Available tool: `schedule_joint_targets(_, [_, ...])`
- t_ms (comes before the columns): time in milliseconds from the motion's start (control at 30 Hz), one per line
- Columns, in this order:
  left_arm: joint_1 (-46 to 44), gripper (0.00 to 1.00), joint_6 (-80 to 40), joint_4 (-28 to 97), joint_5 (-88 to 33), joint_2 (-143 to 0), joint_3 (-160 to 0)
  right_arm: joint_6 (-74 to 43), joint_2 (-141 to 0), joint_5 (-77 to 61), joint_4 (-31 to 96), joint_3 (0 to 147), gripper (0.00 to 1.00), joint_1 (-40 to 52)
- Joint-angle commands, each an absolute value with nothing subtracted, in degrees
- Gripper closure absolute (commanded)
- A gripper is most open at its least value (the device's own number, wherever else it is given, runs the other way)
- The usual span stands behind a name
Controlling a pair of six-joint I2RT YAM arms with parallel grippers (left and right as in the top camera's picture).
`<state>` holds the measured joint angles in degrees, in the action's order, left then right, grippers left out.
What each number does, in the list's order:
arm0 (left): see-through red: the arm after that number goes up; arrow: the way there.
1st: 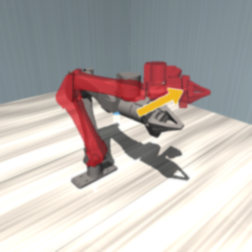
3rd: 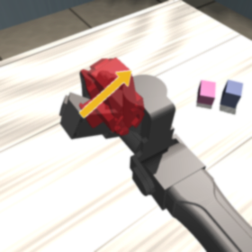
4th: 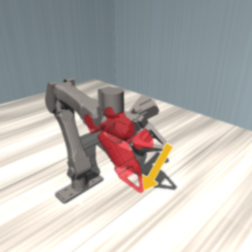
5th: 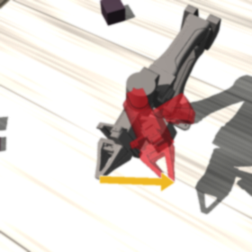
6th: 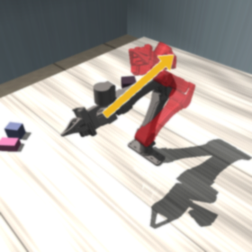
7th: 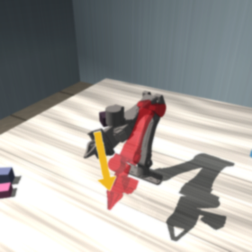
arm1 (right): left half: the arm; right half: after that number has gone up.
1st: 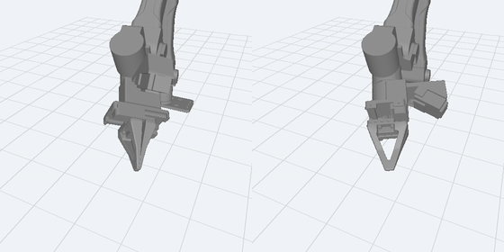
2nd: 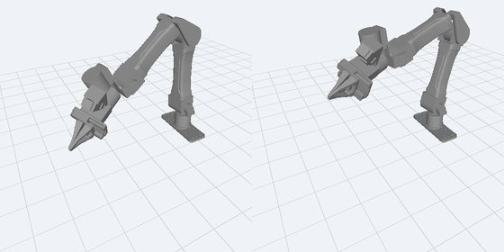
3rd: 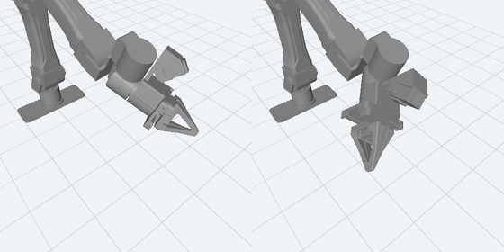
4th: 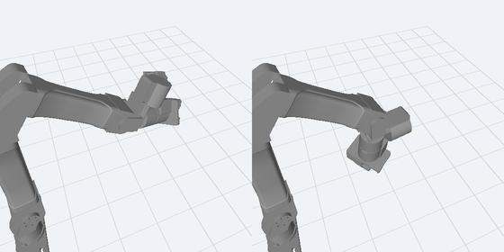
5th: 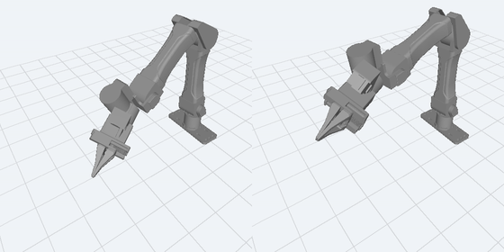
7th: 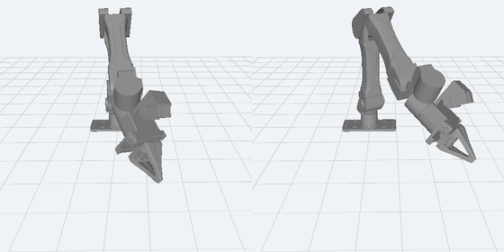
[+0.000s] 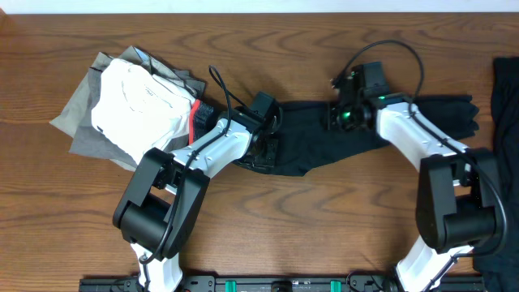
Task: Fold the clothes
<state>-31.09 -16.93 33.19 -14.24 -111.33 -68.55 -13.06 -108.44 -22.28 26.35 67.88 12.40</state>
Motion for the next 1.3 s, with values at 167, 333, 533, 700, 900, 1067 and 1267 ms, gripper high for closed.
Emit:
schedule_joint_targets(167, [-31.86, 0.92, -17.47, 33.41, -14.37, -114.61, -67.48, -11.66, -113.65, -21.80, 24.99, 67.29, 0.97, 16.10])
schedule_joint_targets(333, [-31.86, 0.92, -17.47, 33.54, -14.37, -114.61, -67.48, -13.04, -117.10, -21.85, 22.90, 67.29, 0.98, 16.16])
schedule_joint_targets(533, [-31.86, 0.92, -17.45, 33.69, -14.37, -114.61, -67.48, -14.28, -117.97, -21.85, 17.45, 67.33, 0.98, 15.86])
schedule_joint_targets(700, [-31.86, 0.93, -17.45, 34.22, -14.35, -114.61, -67.48, -16.69, -117.84, -26.02, 16.34, 67.35, 0.98, 15.07])
schedule_joint_targets(900, [-31.79, 0.94, -16.14, 34.63, -13.56, -111.79, -68.47, -15.14, -117.84, -25.10, 22.65, 67.35, 0.99, 13.80])
schedule_joint_targets(1067, [-32.03, 0.92, -16.43, 32.97, -12.91, -106.72, -70.06, -12.97, -117.86, -21.26, 29.65, 67.35, 0.99, 13.23])
schedule_joint_targets(1267, [-33.50, 0.92, -19.27, 29.69, -16.95, -105.97, -70.04, -9.93, -116.31, -25.78, 28.97, 67.40, 0.98, 13.13])
